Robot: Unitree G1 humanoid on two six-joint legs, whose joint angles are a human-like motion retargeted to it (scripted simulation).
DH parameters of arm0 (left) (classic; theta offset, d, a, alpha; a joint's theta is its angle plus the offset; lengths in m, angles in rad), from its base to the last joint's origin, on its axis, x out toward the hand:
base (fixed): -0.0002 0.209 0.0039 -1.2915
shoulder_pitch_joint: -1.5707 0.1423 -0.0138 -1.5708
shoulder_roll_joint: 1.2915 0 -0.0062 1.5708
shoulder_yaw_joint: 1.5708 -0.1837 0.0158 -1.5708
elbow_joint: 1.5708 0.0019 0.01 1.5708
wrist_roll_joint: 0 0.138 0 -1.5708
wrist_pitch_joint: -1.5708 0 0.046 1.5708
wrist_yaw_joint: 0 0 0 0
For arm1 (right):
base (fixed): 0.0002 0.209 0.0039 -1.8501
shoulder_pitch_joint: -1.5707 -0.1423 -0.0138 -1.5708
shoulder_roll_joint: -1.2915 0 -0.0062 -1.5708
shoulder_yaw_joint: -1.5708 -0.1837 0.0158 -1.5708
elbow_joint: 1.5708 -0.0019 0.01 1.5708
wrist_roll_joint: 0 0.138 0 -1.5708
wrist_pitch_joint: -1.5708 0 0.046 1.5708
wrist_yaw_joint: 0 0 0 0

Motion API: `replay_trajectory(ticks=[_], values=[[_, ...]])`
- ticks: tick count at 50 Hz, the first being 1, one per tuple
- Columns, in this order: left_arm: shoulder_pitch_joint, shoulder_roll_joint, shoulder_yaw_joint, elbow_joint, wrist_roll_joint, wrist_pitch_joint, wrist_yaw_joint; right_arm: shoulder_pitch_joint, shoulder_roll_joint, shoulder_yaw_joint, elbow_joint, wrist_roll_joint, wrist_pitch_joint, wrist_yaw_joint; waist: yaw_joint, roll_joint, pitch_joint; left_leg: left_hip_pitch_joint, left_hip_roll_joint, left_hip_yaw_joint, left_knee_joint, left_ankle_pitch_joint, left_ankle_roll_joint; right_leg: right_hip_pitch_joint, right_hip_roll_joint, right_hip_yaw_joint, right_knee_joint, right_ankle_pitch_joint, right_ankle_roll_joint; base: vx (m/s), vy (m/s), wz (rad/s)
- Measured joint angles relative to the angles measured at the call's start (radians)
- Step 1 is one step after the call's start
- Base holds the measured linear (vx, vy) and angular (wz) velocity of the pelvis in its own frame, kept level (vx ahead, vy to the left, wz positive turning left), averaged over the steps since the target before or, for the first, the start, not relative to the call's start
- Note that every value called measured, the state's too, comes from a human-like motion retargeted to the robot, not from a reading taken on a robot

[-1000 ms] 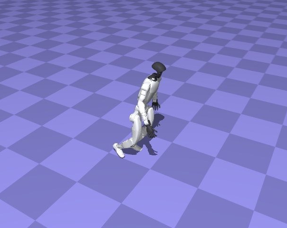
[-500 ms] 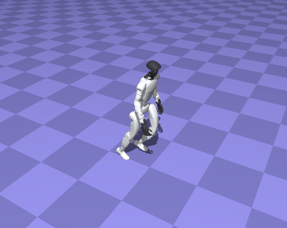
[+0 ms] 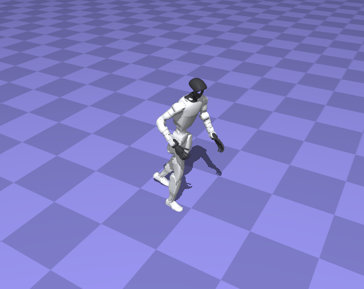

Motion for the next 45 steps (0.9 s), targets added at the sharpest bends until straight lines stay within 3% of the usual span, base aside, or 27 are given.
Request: replay_trajectory(ticks=[2, 4, 5, 7, 10, 12, 15, 17, 20, 23, 25, 27, 30, 33, 36, 38, 41, 45], values=[[-0.068, 0.050, -0.056, -0.219, -0.015, -0.012, 0.023, 0.003, 0.018, 0.134, 0.352, 0.050, 0.061, -0.075, -0.039, -0.064, 0.002, 0.068, -0.025, -0.045, 0.018, 0.058, -0.015, -0.011, -0.030, 0.009, -0.142, 0.034, 0.025, 1.25, -0.32, 0.79], [-0.158, 0.107, -0.118, -0.423, 0.064, 0.001, -0.033, -0.013, 0.080, 0.276, 0.753, 0.154, 0.110, -0.127, -0.009, -0.102, -0.008, 0.086, -0.034, -0.083, 0.116, 0.095, -0.009, -0.042, -0.032, 0.051, -0.119, 0.044, 0.004, 1.23, -0.33, -0.16], [-0.208, 0.134, -0.145, -0.521, 0.128, 0.008, -0.080, -0.023, 0.122, 0.339, 0.960, 0.220, 0.133, -0.132, 0.023, -0.108, -0.009, 0.082, -0.030, -0.101, 0.186, 0.115, -0.005, -0.055, -0.020, 0.074, -0.054, 0.012, -0.028, 1.22, -0.30, -0.76], [-0.277, 0.161, -0.142, -0.709, 0.290, 0.015, -0.153, -0.039, 0.187, 0.343, 1.262, 0.268, 0.187, -0.115, 0.103, -0.077, 0.010, 0.036, -0.011, -0.140, 0.389, 0.147, -0.002, -0.080, 0.022, 0.097, 0.184, -0.152, -0.087, 1.23, -0.22, -0.93], [-0.242, 0.180, -0.046, -0.960, 0.444, -0.026, -0.119, -0.028, 0.188, 0.115, 1.330, 0.162, 0.179, -0.200, 0.178, -0.041, 0.037, -0.092, -0.029, -0.196, 0.685, 0.050, 0.016, -0.058, 0.043, 0.101, 0.389, -0.296, -0.085, 1.21, -0.11, -0.55], [-0.094, 0.167, 0.036, -1.075, 0.449, -0.076, -0.091, -0.019, 0.184, -0.010, 1.217, 0.182, 0.094, -0.202, 0.217, -0.044, 0.025, -0.217, -0.032, -0.173, 0.783, -0.076, 0.059, -0.003, 0.046, 0.108, 0.355, -0.290, -0.064, 1.18, -0.10, -0.44], [0.194, 0.137, 0.116, -1.086, 0.374, -0.105, -0.128, -0.066, 0.223, -0.035, 1.088, 0.406, -0.013, -0.180, 0.322, -0.117, -0.003, -0.358, -0.021, -0.021, 0.744, -0.228, 0.145, 0.102, 0.024, 0.166, 0.225, -0.180, -0.027, 1.19, -0.09, -1.09], [0.350, 0.147, 0.157, -0.947, 0.347, -0.087, -0.193, -0.138, 0.269, -0.037, 1.061, 0.470, -0.046, -0.210, 0.416, -0.185, -0.023, -0.406, -0.026, 0.097, 0.604, -0.269, 0.172, 0.151, -0.008, 0.214, 0.173, -0.049, 0.038, 1.21, 0.00, -1.58], [0.465, 0.179, 0.180, -0.584, 0.370, -0.033, -0.270, -0.295, 0.321, -0.059, 1.085, 0.420, -0.039, -0.266, 0.524, -0.259, -0.042, -0.444, -0.057, 0.196, 0.292, -0.232, 0.165, 0.257, -0.049, 0.268, 0.067, 0.146, 0.112, 1.20, 0.13, -1.27], [0.421, 0.192, 0.110, -0.061, 0.241, 0.036, -0.218, -0.490, 0.314, 0.048, 1.079, 0.394, -0.056, -0.348, 0.583, -0.274, -0.034, -0.430, -0.050, 0.321, -0.069, -0.219, 0.129, 0.406, -0.069, 0.332, -0.053, 0.234, 0.100, 1.19, 0.27, -0.90], [0.353, 0.175, 0.057, 0.323, 0.083, 0.047, -0.197, -0.580, 0.271, 0.111, 0.970, 0.300, -0.080, -0.355, 0.595, -0.239, 0.009, -0.401, -0.025, 0.372, -0.207, -0.197, 0.100, 0.539, -0.060, 0.363, -0.081, 0.249, 0.099, 1.21, 0.33, -0.50], [0.307, 0.165, 0.081, 0.595, -0.017, 0.096, -0.198, -0.634, 0.214, 0.106, 0.805, 0.191, -0.069, -0.328, 0.585, -0.209, 0.075, -0.380, -0.015, 0.314, -0.136, -0.142, 0.133, 0.633, -0.060, 0.398, 0.001, 0.228, 0.079, 1.18, 0.35, -0.19], [0.311, 0.184, 0.196, 0.678, -0.020, 0.158, -0.110, -0.669, 0.172, 0.082, 0.665, 0.165, -0.091, -0.340, 0.537, -0.222, 0.152, -0.404, -0.022, 0.257, 0.254, -0.336, 0.238, 0.570, -0.089, 0.402, 0.410, 0.062, 0.055, 1.10, 0.34, 0.20], [0.275, 0.174, 0.212, 0.549, -0.047, 0.112, -0.033, -0.599, 0.194, 0.082, 0.694, 0.267, -0.124, -0.403, 0.510, -0.232, 0.138, -0.405, -0.038, 0.267, 0.384, -0.443, 0.210, 0.296, -0.125, 0.381, 0.806, -0.091, 0.017, 0.99, 0.29, 0.28], [0.160, 0.124, 0.126, 0.408, 0.032, 0.102, -0.101, -0.452, 0.205, 0.093, 0.822, 0.279, -0.074, -0.325, 0.464, -0.174, 0.098, -0.295, -0.071, 0.212, 0.251, -0.401, 0.161, 0.124, -0.105, 0.310, 0.827, -0.178, -0.074, 0.93, 0.27, 0.95], [0.096, 0.083, 0.047, 0.268, 0.134, 0.089, -0.171, -0.347, 0.200, 0.123, 0.940, 0.228, -0.022, -0.239, 0.398, -0.120, 0.065, -0.222, -0.080, 0.137, 0.150, -0.337, 0.125, 0.054, -0.069, 0.242, 0.696, -0.177, -0.082, 0.95, 0.17, 1.81], [0.054, 0.061, -0.067, -0.038, 0.291, 0.031, -0.224, -0.215, 0.199, 0.193, 1.133, 0.152, 0.047, -0.124, 0.260, -0.055, 0.027, -0.132, -0.074, 0.018, 0.043, -0.244, 0.061, 0.005, -0.026, 0.169, 0.334, -0.076, -0.031, 0.98, 0.01, 2.13], [0.008, 0.108, -0.157, -0.538, 0.410, -0.024, -0.237, -0.059, 0.211, 0.209, 1.301, 0.138, 0.163, 0.019, 0.098, -0.050, 0.033, 0.014, -0.090, -0.117, -0.031, -0.181, 0.030, -0.008, -0.061, 0.187, -0.154, 0.024, 0.042, 1.03, -0.18, 1.92]])
